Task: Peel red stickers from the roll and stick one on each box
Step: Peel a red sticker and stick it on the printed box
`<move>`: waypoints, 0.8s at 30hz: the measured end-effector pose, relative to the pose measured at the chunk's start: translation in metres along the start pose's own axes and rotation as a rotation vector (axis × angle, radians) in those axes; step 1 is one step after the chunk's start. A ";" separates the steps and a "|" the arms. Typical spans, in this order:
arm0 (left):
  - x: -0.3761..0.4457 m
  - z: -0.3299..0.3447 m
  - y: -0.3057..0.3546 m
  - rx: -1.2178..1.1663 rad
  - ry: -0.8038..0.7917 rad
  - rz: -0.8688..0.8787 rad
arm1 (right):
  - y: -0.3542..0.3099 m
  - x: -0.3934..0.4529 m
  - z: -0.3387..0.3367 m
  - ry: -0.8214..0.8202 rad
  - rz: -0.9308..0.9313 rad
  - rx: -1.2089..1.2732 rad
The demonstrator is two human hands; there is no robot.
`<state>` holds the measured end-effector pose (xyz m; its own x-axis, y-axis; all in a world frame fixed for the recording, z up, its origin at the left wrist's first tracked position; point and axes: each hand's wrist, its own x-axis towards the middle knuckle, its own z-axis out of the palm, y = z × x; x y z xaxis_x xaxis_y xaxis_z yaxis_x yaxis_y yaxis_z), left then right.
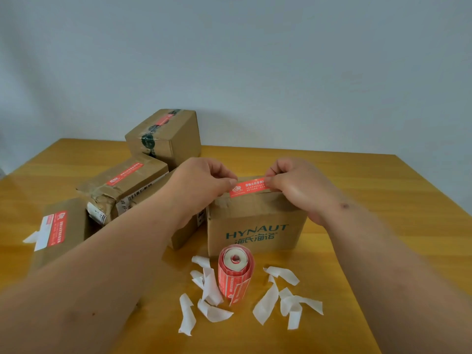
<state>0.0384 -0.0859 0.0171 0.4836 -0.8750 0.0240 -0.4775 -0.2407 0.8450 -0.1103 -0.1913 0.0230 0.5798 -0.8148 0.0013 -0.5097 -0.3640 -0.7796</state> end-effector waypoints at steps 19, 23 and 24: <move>0.030 0.013 0.012 0.553 -0.074 0.037 | 0.003 0.025 0.013 0.127 0.077 -0.601; 0.029 0.016 0.013 0.579 -0.074 0.032 | 0.004 0.029 0.015 0.127 0.073 -0.642; 0.029 0.016 0.013 0.577 -0.072 0.029 | 0.004 0.029 0.015 0.123 0.072 -0.642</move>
<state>0.0344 -0.1209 0.0205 0.4227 -0.9062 -0.0103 -0.8222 -0.3882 0.4162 -0.0863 -0.2099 0.0107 0.4724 -0.8791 0.0639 -0.8447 -0.4723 -0.2518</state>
